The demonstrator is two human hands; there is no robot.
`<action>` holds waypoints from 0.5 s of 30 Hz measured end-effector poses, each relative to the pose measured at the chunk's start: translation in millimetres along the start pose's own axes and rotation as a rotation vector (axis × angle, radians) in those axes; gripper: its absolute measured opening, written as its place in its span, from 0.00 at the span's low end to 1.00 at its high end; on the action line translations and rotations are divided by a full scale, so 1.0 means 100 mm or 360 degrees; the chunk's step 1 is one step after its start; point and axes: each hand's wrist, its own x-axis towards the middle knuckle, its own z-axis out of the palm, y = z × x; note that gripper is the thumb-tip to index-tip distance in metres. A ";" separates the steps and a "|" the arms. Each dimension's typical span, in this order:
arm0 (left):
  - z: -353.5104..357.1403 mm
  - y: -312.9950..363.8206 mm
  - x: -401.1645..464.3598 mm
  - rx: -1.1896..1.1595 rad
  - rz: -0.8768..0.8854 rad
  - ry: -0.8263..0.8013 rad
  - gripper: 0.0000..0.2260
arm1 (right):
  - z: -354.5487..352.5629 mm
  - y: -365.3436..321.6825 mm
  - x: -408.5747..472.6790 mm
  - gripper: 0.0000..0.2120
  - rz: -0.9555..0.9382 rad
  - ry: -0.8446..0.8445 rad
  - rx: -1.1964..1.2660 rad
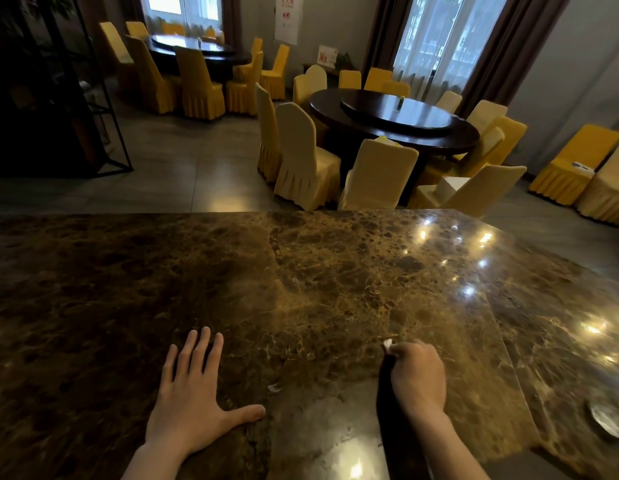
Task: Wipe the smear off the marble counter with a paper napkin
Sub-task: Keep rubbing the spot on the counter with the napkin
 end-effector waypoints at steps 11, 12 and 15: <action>0.03 -0.02 0.02 -0.0035 0.0010 0.0060 0.67 | 0.16 -0.38 -0.28 0.06 -0.0290 -0.0202 0.0108; 0.03 -0.02 0.01 -0.0034 0.0011 0.0065 0.67 | 0.07 -0.23 -0.16 0.07 -0.0124 -0.0112 0.0087; 0.02 0.00 0.02 -0.0036 0.0003 0.0062 0.67 | 0.04 -0.18 -0.07 0.09 0.0076 0.0018 0.0038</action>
